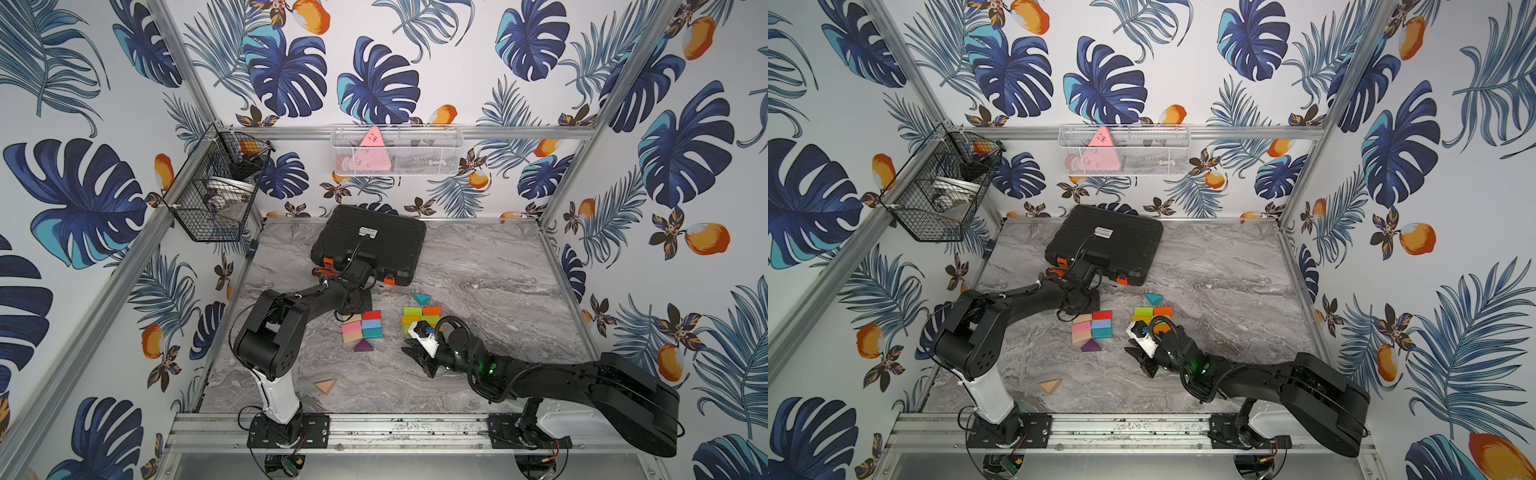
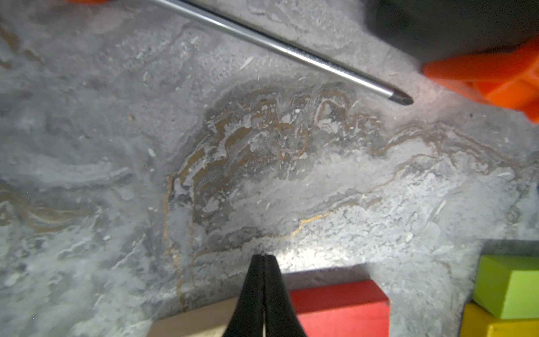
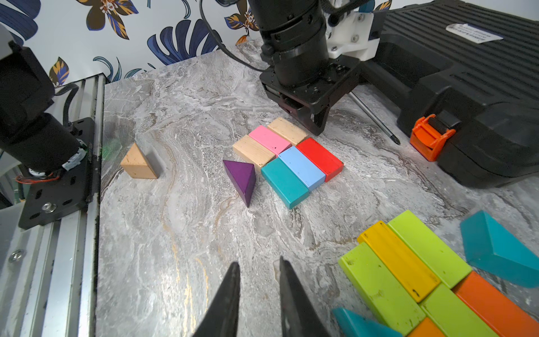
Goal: Assemble a piece of candy with building blocks
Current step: Adjust the building block at the center of the board.
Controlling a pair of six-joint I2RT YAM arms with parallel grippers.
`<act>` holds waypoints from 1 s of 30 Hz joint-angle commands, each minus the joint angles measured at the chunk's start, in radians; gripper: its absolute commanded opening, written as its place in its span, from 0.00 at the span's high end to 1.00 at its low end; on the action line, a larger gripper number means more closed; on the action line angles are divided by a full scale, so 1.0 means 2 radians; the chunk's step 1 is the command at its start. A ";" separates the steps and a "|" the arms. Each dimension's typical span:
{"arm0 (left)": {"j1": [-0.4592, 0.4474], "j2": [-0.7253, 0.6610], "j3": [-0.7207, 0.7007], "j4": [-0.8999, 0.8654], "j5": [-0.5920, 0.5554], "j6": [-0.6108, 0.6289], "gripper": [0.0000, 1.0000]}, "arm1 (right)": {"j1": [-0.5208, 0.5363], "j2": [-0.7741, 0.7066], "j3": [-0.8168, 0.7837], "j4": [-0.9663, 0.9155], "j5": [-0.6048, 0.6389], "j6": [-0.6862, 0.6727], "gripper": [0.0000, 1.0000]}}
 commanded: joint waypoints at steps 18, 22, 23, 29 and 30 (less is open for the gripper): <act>0.000 -0.003 -0.010 -0.007 -0.007 0.002 0.93 | -0.002 0.002 0.002 0.015 -0.006 0.003 0.74; 0.000 -0.006 -0.015 -0.003 -0.007 0.000 0.93 | -0.002 0.004 0.002 0.017 -0.007 0.004 0.74; 0.000 -0.006 -0.015 -0.004 -0.007 0.000 0.93 | -0.002 0.005 0.001 0.017 -0.007 0.004 0.74; 0.000 -0.006 -0.006 -0.001 -0.009 -0.002 0.88 | -0.002 0.005 0.000 0.017 -0.006 0.006 0.73; 0.000 -0.008 -0.005 0.000 -0.009 -0.003 0.87 | -0.002 0.005 0.001 0.016 -0.006 0.005 0.73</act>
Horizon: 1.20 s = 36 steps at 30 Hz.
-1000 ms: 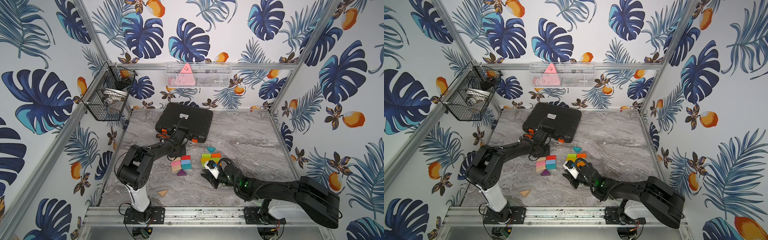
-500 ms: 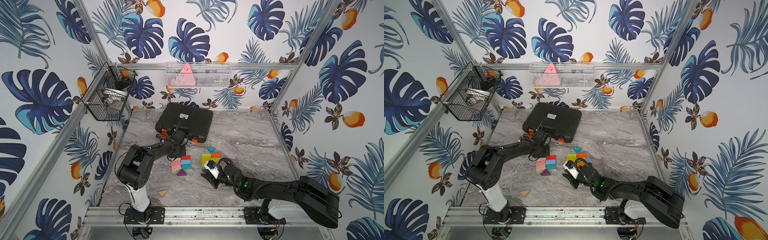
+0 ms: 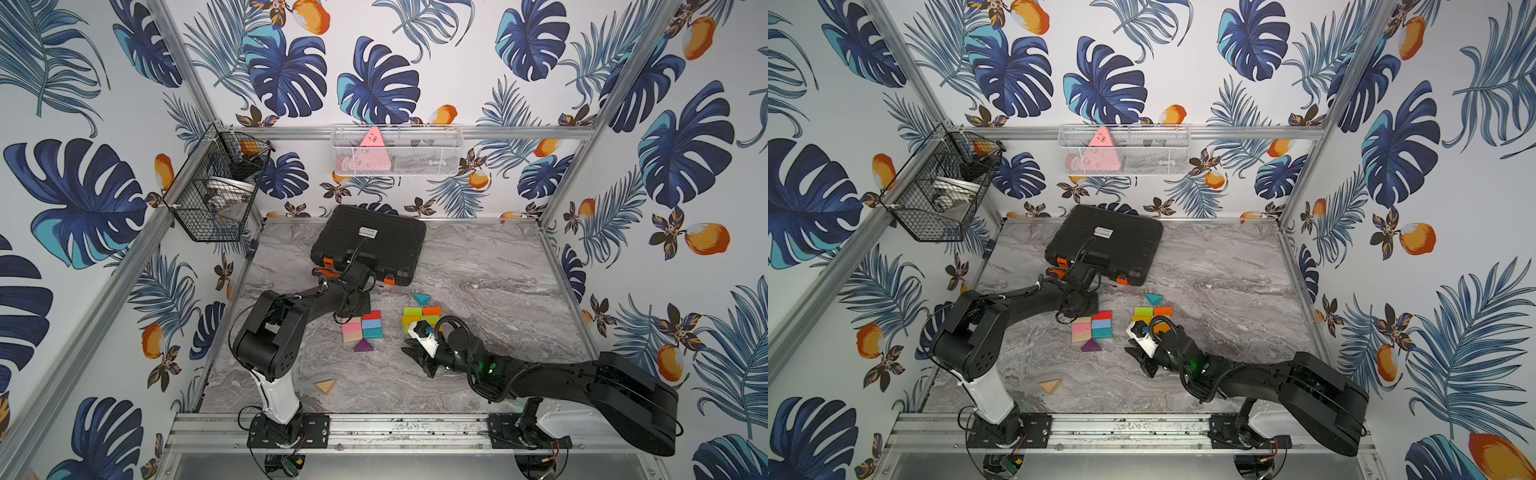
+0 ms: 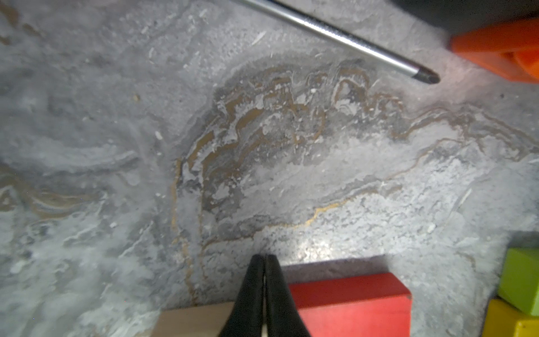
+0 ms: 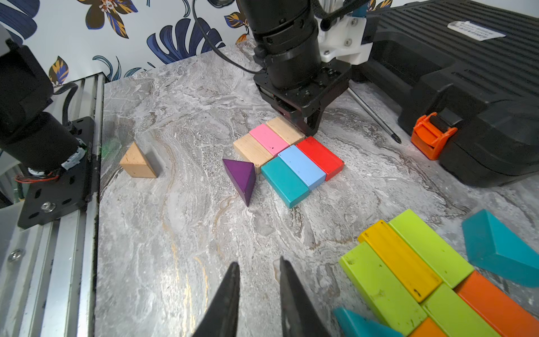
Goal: Assemble a piece of candy with building blocks
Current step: Adjust the building block at the center of the board, then pick up the building block from the center of the board.
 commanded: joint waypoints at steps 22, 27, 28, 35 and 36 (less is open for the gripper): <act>0.062 -0.281 -0.067 -0.077 -0.020 -0.002 0.63 | -0.002 -0.017 0.066 -0.090 -0.103 -0.031 0.41; 0.097 -0.382 -0.069 -0.134 -0.039 0.020 0.45 | 0.004 0.061 0.142 -0.147 -0.234 -0.073 0.32; 0.103 -0.396 -0.070 -0.141 -0.044 0.023 0.42 | 0.008 0.078 0.156 -0.154 -0.247 -0.079 0.31; 0.116 -0.465 -0.092 -0.154 -0.087 0.043 0.22 | 0.062 0.204 0.263 -0.192 -0.246 -0.155 0.28; 0.116 -0.469 -0.091 -0.154 -0.086 0.046 0.22 | 0.066 0.218 0.271 -0.183 -0.246 -0.158 0.26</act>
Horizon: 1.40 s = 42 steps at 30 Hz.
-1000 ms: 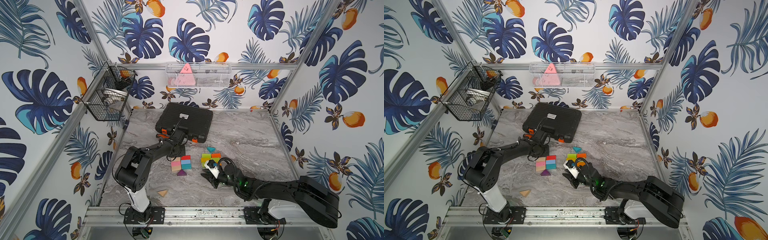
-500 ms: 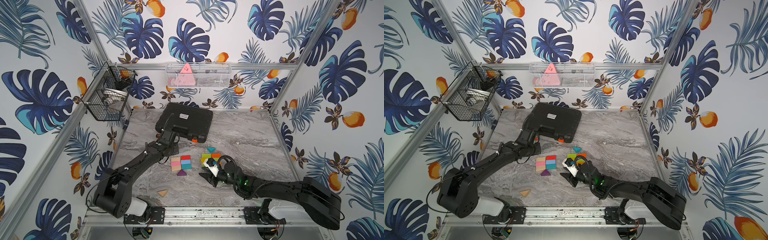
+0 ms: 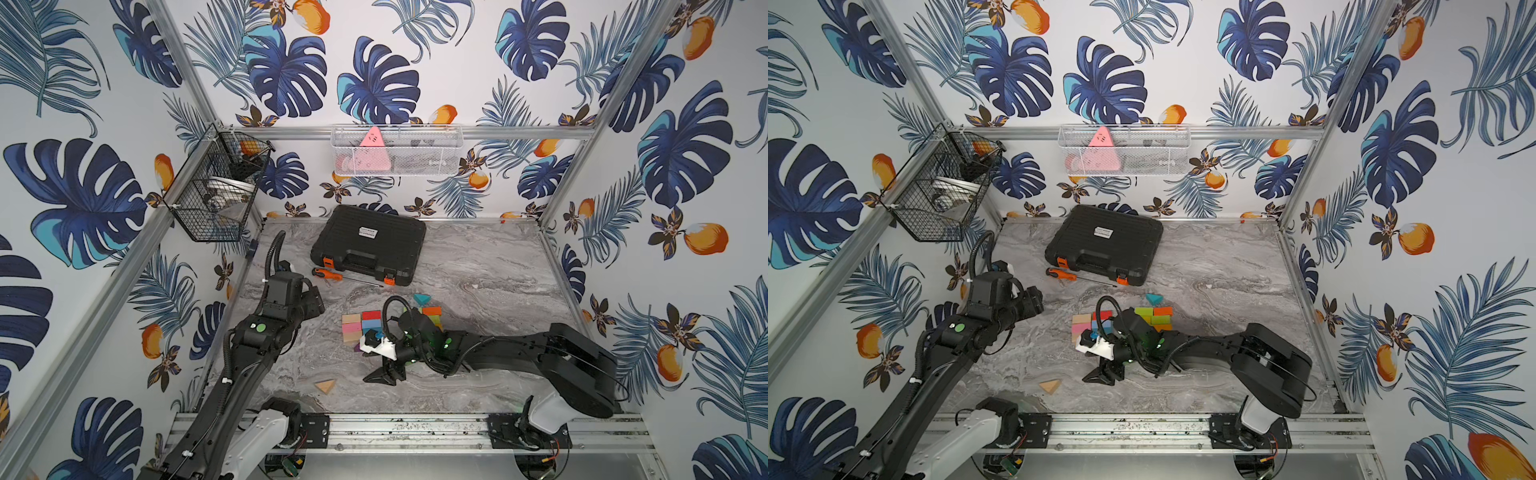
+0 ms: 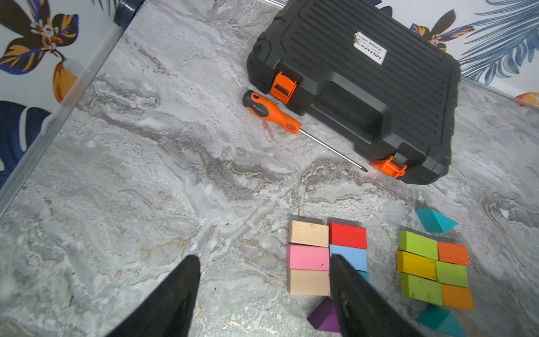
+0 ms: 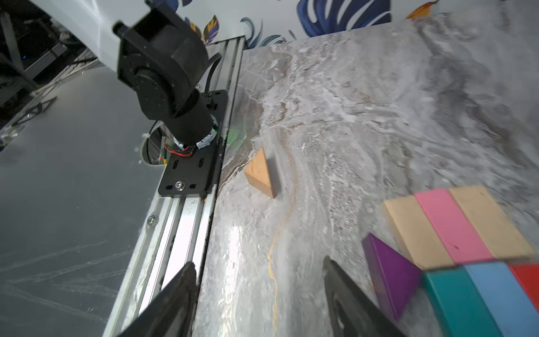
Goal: Assemble a piece of candy with building blocks
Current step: Pick up the building block from the center of the board.
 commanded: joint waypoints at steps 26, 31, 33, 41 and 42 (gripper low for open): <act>0.007 -0.010 0.004 -0.010 -0.031 0.035 0.15 | 0.061 0.231 0.146 0.089 0.033 -0.054 0.25; 0.011 -0.008 0.001 -0.008 -0.023 0.033 0.16 | 0.064 0.246 0.166 0.087 0.025 -0.056 0.26; 0.012 -0.007 0.001 -0.007 -0.021 0.033 0.16 | 0.067 0.251 0.173 0.085 0.021 -0.055 0.28; 0.016 -0.005 0.001 -0.006 -0.013 0.035 0.16 | 0.076 0.261 0.187 0.083 0.007 -0.054 0.38; 0.016 -0.004 0.001 -0.006 -0.013 0.035 0.16 | 0.078 0.262 0.187 0.082 0.008 -0.055 0.39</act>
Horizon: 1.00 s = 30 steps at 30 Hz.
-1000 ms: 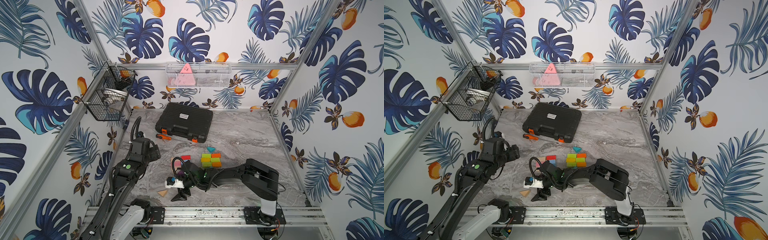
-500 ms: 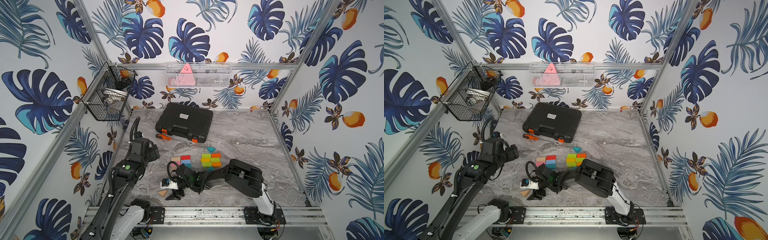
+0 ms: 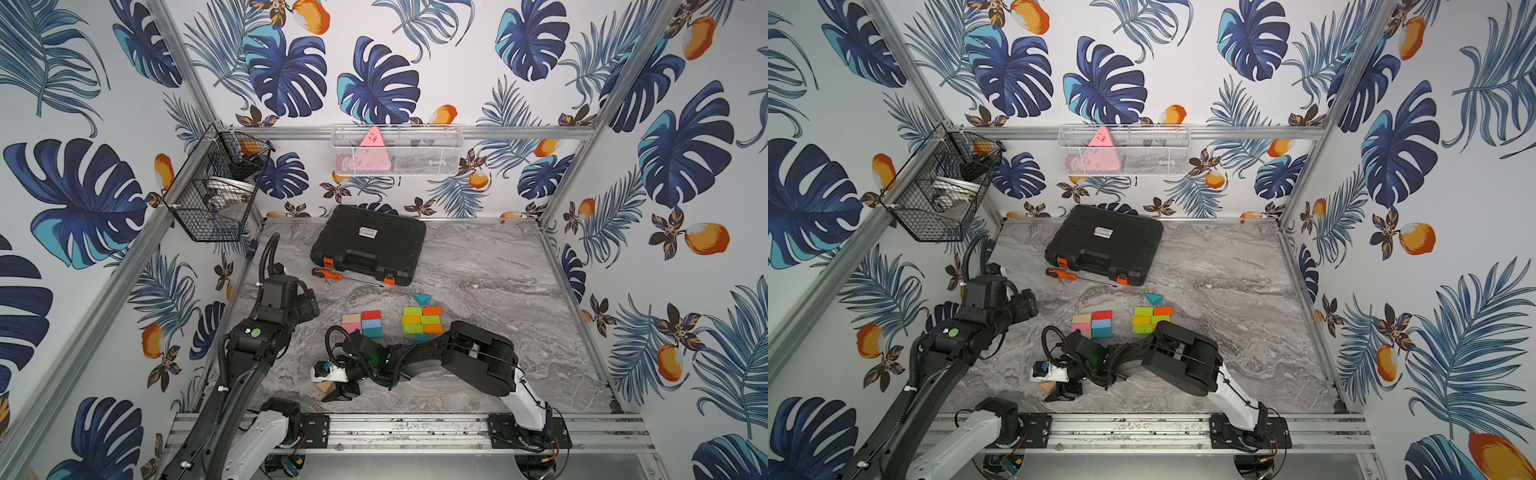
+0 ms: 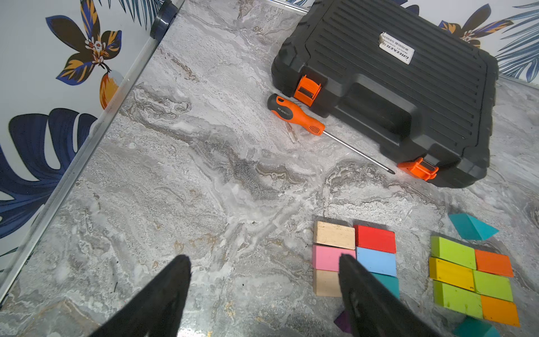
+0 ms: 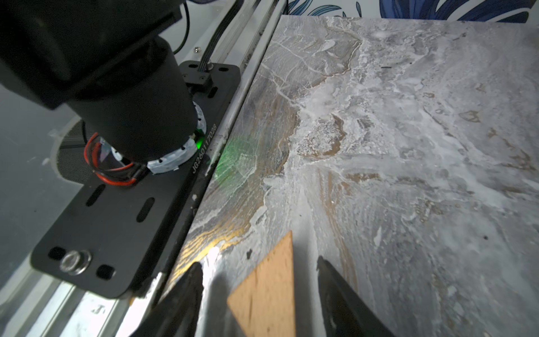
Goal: Assemble a piece of candy with building blocks
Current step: Pick up the building block from the center of the board.
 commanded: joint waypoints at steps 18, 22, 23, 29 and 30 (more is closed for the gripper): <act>0.006 0.003 -0.003 0.010 0.014 0.011 0.16 | 0.006 -0.008 -0.016 0.024 -0.015 -0.005 0.72; 0.008 0.002 -0.003 0.011 0.016 0.011 0.16 | 0.006 -0.022 -0.020 0.028 -0.018 -0.004 0.77; 0.008 0.002 -0.003 0.012 0.017 0.011 0.16 | 0.006 -0.025 -0.020 0.030 -0.019 -0.002 0.78; 0.009 0.000 -0.004 0.012 0.018 0.011 0.16 | -0.005 -0.062 -0.037 0.049 -0.022 0.015 0.80; 0.010 -0.001 -0.004 0.012 0.018 0.011 0.16 | -0.011 -0.069 -0.044 0.050 -0.023 0.018 0.80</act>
